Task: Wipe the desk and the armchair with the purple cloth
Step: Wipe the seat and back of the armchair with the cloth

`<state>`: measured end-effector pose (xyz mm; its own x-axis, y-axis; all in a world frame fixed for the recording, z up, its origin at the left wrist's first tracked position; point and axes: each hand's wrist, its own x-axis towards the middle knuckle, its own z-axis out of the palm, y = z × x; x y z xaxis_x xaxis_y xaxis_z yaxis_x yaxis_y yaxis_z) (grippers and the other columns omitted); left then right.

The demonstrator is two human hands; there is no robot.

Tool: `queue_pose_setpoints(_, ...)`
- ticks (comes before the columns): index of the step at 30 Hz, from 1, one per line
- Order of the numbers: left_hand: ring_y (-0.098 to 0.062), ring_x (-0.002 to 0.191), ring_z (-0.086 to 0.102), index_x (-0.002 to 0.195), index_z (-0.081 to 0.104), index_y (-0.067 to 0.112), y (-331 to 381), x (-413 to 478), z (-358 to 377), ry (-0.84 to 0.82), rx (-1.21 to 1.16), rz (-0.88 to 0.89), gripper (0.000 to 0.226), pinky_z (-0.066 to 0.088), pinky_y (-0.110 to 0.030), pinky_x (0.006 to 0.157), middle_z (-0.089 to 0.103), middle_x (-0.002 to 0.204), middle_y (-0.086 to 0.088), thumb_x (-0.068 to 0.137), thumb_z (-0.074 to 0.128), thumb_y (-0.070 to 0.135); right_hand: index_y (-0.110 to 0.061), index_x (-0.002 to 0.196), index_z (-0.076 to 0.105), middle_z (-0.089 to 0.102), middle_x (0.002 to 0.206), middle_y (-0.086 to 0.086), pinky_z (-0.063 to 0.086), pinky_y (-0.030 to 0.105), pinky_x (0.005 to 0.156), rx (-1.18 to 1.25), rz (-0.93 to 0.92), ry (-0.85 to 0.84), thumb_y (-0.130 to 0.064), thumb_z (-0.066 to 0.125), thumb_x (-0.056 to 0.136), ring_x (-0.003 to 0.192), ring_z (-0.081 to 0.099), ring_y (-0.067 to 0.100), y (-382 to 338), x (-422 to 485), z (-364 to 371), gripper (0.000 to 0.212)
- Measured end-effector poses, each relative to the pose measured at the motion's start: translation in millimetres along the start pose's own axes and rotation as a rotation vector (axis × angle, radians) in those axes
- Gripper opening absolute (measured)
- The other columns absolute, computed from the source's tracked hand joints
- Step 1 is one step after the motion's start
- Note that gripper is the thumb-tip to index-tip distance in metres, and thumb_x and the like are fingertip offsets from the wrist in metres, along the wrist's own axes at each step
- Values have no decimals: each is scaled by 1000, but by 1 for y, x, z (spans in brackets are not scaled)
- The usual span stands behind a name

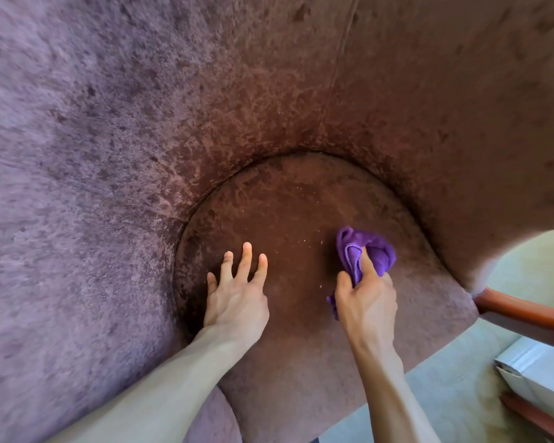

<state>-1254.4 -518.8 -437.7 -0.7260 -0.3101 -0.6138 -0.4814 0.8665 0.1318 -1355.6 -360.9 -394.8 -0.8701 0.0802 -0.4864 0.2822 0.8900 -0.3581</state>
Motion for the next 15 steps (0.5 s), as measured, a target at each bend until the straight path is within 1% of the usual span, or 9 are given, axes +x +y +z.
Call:
queue_pose_setpoints(1, -34, 152, 2, 158, 10, 32, 0, 0, 0, -4, 2, 3, 69, 25, -60, 117, -8, 168, 0, 98, 43, 34, -33, 146, 49, 59, 115, 21, 48, 43, 88, -5, 16, 18, -28, 56, 90, 99, 62, 43, 0, 0, -1, 57)
queue_pose_setpoints(2, -34, 152, 2, 158, 10, 32, -1, 1, 0, -8, 8, 4, 68, 25, -60, 117, -9, 168, 0, 98, 42, 34, -34, 148, 47, 59, 118, 22, 48, 43, 88, -36, 30, -14, -29, 56, 91, 101, 62, 43, 0, 0, 1, 58)
queue_pose_setpoints(4, -35, 151, 1, 158, 9, 32, 0, 1, 0, -12, 12, 2, 69, 25, -60, 117, -9, 168, 0, 98, 42, 33, -37, 150, 44, 64, 120, 20, 50, 43, 92, -114, 24, -162, -34, 56, 90, 107, 65, 41, -2, -4, 4, 61)
queue_pose_setpoints(5, -35, 151, 2, 158, 9, 32, 0, 1, 0, -11, 14, 3, 69, 25, -60, 117, -8, 168, 0, 98, 42, 33, -38, 149, 45, 68, 117, 17, 51, 42, 93, -120, 20, -192, -36, 55, 89, 106, 67, 39, -3, -7, 3, 61)
queue_pose_setpoints(8, -35, 151, 2, 158, 10, 31, 0, 1, 0, -11, 18, 0, 70, 25, -60, 116, -8, 168, -1, 97, 44, 32, -37, 141, 54, 65, 111, 13, 51, 40, 87, -96, -27, -155, -35, 57, 89, 103, 66, 39, 1, -22, 6, 52)
queue_pose_setpoints(11, -35, 152, 1, 159, 8, 32, 0, 0, -1, -16, 28, -1, 71, 25, -59, 117, -10, 168, 0, 97, 43, 32, -41, 145, 49, 65, 116, 11, 50, 37, 86, -174, -40, -281, -36, 55, 90, 105, 66, 34, 8, -44, 11, 56)
queue_pose_setpoints(13, -35, 152, 1, 159, 9, 32, 1, 1, -3, -21, 25, -3, 70, 25, -59, 117, -10, 168, 0, 98, 43, 33, -45, 140, 52, 64, 110, 8, 49, 36, 81, -124, -37, -208, -35, 54, 89, 99, 66, 32, 9, -47, 13, 53)
queue_pose_setpoints(14, -35, 152, 2, 159, 9, 32, 1, 1, -4, -25, 25, -3, 70, 25, -59, 117, -9, 168, 0, 98, 43, 33, -45, 139, 53, 62, 111, 8, 49, 36, 81, -106, -41, -177, -34, 55, 89, 98, 66, 32, 9, -47, 14, 51)
queue_pose_setpoints(15, -35, 152, 2, 159, 9, 32, 2, 1, -3, -24, 26, -2, 70, 26, -59, 116, -9, 168, 0, 98, 43, 33, -44, 139, 51, 62, 114, 9, 49, 37, 82, -113, -48, -197, -35, 55, 90, 100, 66, 33, 9, -47, 15, 50)
